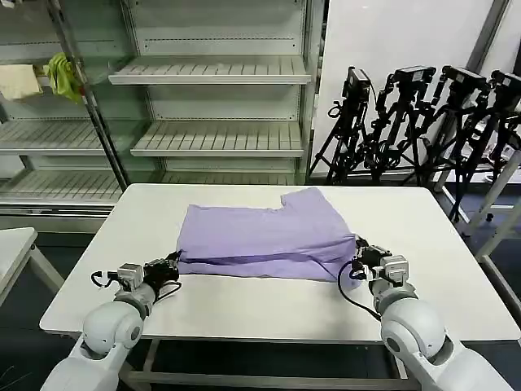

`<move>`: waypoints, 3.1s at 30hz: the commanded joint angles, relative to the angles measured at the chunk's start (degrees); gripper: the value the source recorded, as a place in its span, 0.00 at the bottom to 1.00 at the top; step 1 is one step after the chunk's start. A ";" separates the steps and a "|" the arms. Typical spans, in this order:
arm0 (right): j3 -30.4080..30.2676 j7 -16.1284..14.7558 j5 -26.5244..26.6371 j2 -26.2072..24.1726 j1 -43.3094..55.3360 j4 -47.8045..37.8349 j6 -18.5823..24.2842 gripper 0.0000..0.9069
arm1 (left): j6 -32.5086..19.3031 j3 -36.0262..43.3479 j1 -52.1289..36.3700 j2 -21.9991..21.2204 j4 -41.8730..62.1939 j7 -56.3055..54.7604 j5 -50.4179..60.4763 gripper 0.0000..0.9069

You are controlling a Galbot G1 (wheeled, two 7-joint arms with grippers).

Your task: Fold and organize the clothes.

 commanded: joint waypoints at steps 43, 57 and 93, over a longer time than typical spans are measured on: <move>5.16 0.04 -6.06 -1.27 -19.23 10.08 0.15 1.00 | -0.49 -5.05 8.74 -1.48 -7.48 -1.35 -2.26 1.00; 3.66 -1.46 -7.63 0.56 -15.81 6.32 0.28 0.97 | -0.84 -3.14 8.02 -2.63 -5.42 -0.79 -0.81 1.00; 2.74 -4.83 -11.66 2.67 -14.60 -0.38 1.87 0.00 | -2.10 -2.14 7.82 -3.10 -3.44 0.52 1.73 0.22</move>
